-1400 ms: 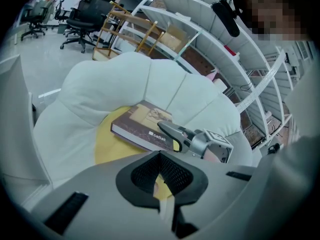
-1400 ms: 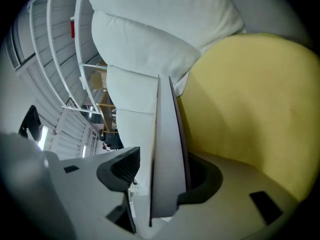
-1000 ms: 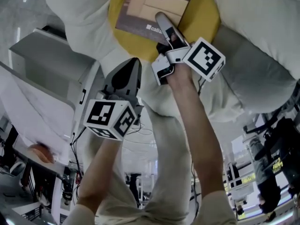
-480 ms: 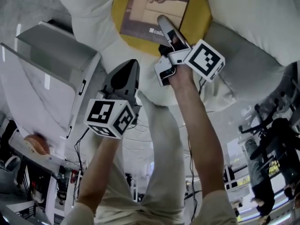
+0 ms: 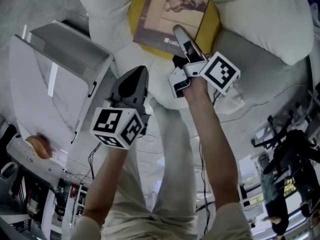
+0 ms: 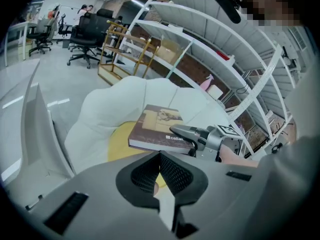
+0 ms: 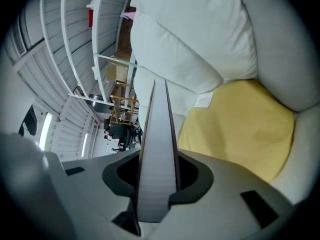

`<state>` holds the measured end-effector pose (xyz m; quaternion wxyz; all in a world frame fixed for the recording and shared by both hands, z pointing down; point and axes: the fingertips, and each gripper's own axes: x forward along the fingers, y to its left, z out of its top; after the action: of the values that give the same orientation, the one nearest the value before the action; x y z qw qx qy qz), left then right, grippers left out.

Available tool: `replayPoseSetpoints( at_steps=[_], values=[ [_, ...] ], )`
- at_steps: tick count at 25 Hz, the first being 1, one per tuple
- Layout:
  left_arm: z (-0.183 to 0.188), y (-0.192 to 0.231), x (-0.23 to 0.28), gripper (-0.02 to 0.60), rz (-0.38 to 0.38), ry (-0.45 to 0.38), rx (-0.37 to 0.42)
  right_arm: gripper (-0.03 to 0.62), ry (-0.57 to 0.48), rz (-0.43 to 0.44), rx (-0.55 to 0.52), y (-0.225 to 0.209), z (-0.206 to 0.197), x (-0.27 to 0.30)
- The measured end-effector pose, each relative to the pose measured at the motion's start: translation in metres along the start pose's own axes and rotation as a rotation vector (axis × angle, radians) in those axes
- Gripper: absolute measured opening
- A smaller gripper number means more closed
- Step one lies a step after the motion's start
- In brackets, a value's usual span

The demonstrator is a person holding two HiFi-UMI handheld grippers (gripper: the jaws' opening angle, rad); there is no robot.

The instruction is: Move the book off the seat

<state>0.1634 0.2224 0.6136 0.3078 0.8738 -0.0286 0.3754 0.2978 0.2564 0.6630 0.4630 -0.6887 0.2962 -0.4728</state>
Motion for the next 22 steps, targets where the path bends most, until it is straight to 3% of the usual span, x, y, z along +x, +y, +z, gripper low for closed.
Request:
replayPoseSetpoints(
  at_steps=[7,13,22],
  values=[
    [0.014,0.001,-0.024,0.009,0.024,-0.048,-0.031,0.135,0.027,0.011,-0.010,0.031,-0.009,-0.011],
    [0.024,0.046,-0.036,0.009,0.047,-0.075,-0.072,0.137,0.118,-0.006,-0.046,0.032,-0.045,0.017],
    [0.047,0.014,-0.067,0.009,0.096,-0.147,-0.101,0.137,0.228,0.049,-0.105,0.082,-0.040,-0.002]
  ],
)
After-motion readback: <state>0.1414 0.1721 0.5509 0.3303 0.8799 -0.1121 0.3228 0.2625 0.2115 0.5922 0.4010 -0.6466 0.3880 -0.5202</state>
